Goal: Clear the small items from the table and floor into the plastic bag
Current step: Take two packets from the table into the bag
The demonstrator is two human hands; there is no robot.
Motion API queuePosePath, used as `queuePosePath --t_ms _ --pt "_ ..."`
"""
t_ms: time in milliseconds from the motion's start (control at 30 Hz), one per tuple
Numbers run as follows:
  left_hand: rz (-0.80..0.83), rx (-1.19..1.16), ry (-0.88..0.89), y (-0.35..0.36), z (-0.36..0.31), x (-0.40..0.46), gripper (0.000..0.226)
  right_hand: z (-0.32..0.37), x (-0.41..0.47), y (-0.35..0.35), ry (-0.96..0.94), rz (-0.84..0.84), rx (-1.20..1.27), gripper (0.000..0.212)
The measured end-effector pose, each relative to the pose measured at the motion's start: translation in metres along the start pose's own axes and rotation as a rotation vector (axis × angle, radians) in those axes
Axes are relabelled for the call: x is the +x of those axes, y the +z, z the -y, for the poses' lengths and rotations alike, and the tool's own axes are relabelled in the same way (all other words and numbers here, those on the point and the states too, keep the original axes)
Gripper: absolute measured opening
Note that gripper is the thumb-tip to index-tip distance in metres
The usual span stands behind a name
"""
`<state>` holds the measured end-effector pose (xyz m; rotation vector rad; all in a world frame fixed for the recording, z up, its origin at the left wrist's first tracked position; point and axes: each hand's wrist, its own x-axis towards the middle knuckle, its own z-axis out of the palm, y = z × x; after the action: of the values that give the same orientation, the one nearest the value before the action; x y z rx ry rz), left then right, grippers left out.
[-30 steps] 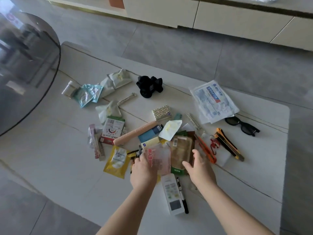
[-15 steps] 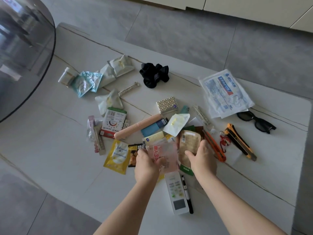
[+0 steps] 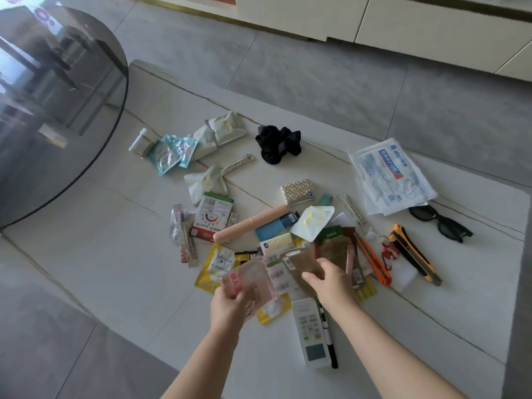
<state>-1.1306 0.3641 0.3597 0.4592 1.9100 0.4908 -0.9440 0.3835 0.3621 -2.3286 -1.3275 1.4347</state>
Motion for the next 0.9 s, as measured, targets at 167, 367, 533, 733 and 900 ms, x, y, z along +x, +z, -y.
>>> queuePosePath --t_ms 167,367,533,733,900 --pt "0.04 -0.111 -0.031 -0.016 0.01 0.01 0.015 0.014 0.017 0.043 -0.089 -0.048 -0.079 0.039" --pt "0.043 -0.17 -0.072 -0.024 0.02 0.017 0.013 0.013 0.017 0.062 -0.042 -0.185 -0.255 0.033" --pt "0.047 -0.203 -0.064 -0.023 0.017 0.013 0.008 0.017 0.007 0.049 -0.107 -0.127 -0.209 0.03" --pt "0.133 -0.171 -0.056 -0.005 0.001 0.006 0.01 0.008 0.003 0.019 -0.103 -0.208 -0.017 0.059" --pt "0.17 -0.08 -0.082 0.03 -0.001 0.011 0.014 -0.012 0.012 0.001 -0.022 -0.215 -0.036 0.033"
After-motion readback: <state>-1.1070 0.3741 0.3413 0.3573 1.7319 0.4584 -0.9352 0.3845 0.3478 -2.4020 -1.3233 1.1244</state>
